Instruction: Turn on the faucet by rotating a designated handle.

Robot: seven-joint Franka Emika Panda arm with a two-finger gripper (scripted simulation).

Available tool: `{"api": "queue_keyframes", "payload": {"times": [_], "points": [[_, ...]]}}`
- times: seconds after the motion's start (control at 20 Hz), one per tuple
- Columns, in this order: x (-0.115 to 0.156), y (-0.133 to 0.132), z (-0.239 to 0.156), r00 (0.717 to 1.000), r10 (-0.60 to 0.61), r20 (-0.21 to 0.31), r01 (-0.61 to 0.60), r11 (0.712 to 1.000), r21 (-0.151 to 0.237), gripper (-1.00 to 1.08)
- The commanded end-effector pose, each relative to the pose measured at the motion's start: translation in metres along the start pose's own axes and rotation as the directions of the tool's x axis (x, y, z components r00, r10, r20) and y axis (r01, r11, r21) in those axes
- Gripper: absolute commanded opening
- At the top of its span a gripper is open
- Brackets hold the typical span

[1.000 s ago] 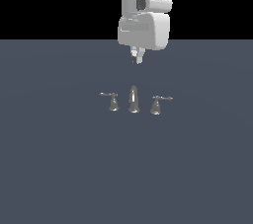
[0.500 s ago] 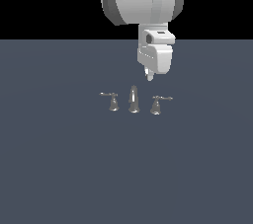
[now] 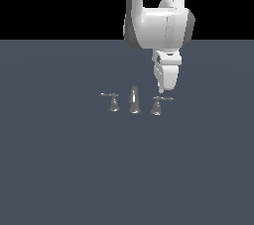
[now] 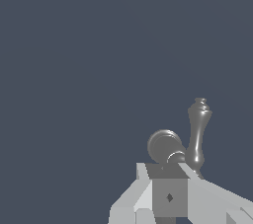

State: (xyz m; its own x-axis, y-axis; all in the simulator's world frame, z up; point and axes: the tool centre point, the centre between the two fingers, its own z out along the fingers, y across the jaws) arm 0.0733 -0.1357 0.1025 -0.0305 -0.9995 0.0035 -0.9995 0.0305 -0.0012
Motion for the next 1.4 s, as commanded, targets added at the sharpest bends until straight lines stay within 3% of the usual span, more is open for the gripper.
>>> {"api": "queue_keyframes", "payload": {"times": [0.0,0.7,1.35], "points": [[0.01,-0.005,0.01,0.999,0.044,0.0,-0.044,0.999,0.0,-1.0],[0.027,-0.01,0.026,0.994,0.113,0.003,-0.113,0.994,-0.002,-1.0],[0.041,0.028,0.026,0.994,0.113,0.003,-0.113,0.994,-0.002,-1.0]]}}
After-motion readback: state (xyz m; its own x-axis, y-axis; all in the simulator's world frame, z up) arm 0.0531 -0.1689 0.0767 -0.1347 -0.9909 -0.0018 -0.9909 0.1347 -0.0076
